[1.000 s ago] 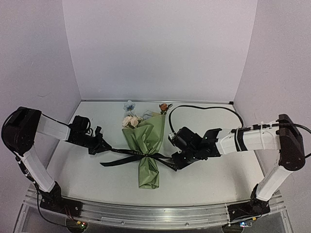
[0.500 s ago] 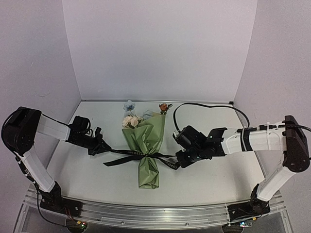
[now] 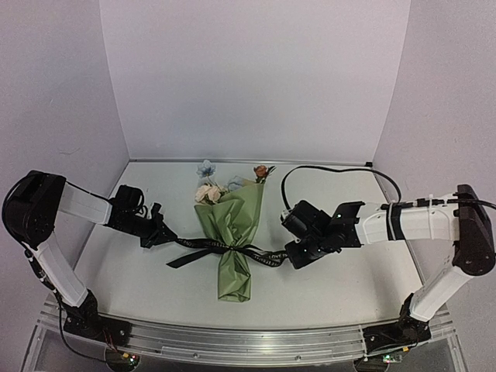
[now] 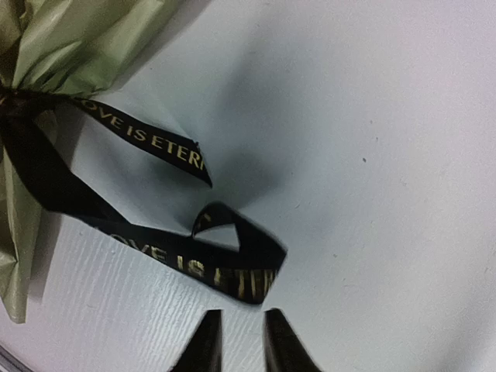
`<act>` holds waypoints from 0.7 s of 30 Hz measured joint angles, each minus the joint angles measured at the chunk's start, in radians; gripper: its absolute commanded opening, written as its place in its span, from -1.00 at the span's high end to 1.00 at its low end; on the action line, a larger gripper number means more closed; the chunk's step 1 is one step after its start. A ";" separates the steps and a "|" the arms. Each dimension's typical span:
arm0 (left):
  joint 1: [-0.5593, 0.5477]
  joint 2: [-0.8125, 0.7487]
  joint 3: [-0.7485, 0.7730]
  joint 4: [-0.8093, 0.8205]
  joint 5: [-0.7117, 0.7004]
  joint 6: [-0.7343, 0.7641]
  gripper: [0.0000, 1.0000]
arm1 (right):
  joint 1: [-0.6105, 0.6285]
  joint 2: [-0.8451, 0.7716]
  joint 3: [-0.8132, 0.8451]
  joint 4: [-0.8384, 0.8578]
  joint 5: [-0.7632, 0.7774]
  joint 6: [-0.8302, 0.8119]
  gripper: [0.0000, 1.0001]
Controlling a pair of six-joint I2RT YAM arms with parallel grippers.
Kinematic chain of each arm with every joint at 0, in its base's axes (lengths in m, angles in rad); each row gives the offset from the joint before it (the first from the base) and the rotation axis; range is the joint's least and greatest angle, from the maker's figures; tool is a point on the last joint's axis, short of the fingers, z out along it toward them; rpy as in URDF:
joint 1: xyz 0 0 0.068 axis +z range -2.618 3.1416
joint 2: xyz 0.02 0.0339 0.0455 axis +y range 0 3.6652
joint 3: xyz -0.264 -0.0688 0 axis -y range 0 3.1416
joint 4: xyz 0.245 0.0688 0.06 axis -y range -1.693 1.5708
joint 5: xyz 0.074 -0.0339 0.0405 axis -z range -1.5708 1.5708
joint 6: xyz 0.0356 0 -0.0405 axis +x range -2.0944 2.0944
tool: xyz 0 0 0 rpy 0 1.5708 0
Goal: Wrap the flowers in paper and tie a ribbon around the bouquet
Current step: Tie the half-tied ribbon around the folded bouquet.
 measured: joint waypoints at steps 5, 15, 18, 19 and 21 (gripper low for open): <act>0.006 0.000 0.000 0.000 0.001 0.005 1.00 | -0.012 0.001 0.001 0.004 -0.032 -0.014 -0.38; 0.007 0.000 0.000 0.000 0.007 0.007 1.00 | -0.108 0.049 -0.060 0.148 -0.170 -0.002 -0.23; 0.007 0.000 0.000 0.000 0.008 0.007 1.00 | -0.144 0.085 -0.053 0.168 -0.203 0.035 -0.19; 0.007 0.000 0.000 0.000 0.008 0.007 1.00 | -0.152 0.106 -0.040 0.171 -0.209 0.043 -0.16; 0.007 0.000 0.000 0.000 0.009 0.007 1.00 | -0.159 0.150 -0.007 0.170 -0.222 0.050 -0.11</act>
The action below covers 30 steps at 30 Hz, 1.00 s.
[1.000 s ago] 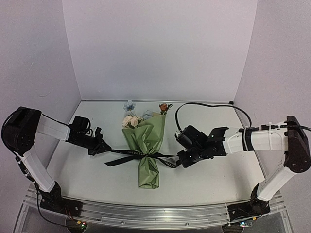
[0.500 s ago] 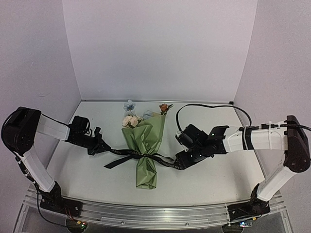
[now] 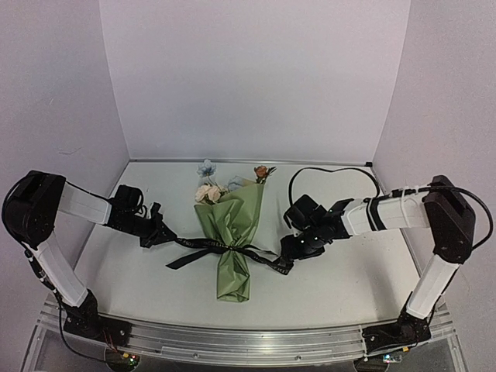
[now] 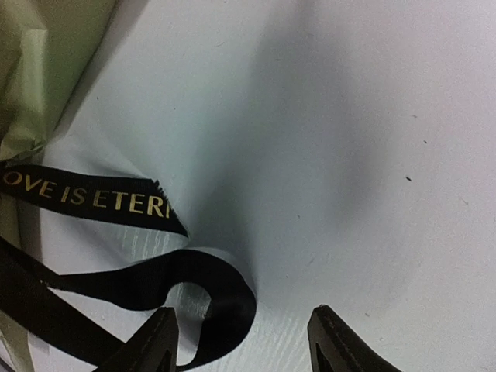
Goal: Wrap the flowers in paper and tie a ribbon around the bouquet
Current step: Tie the half-tied ribbon around the folded bouquet.
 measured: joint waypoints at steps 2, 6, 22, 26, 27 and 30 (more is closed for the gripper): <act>0.000 0.000 0.000 0.000 0.001 0.000 1.00 | 0.000 0.030 0.026 -0.004 -0.008 0.000 -0.10; 0.000 0.000 0.000 0.000 0.001 0.000 1.00 | 0.000 0.051 0.042 -0.013 -0.014 -0.010 -0.04; 0.000 0.000 0.011 -0.010 -0.003 0.000 1.00 | 0.010 0.134 0.097 -0.052 0.005 -0.051 1.00; 0.000 -0.003 0.011 -0.013 -0.016 0.000 1.00 | 0.011 0.123 0.085 -0.059 0.054 -0.023 1.00; 0.000 -0.007 0.011 -0.016 -0.021 -0.001 1.00 | 0.011 0.111 0.072 -0.059 0.069 -0.012 1.00; 0.000 -0.031 0.006 -0.018 -0.049 -0.010 1.00 | 0.013 0.035 0.002 -0.050 0.128 0.033 1.00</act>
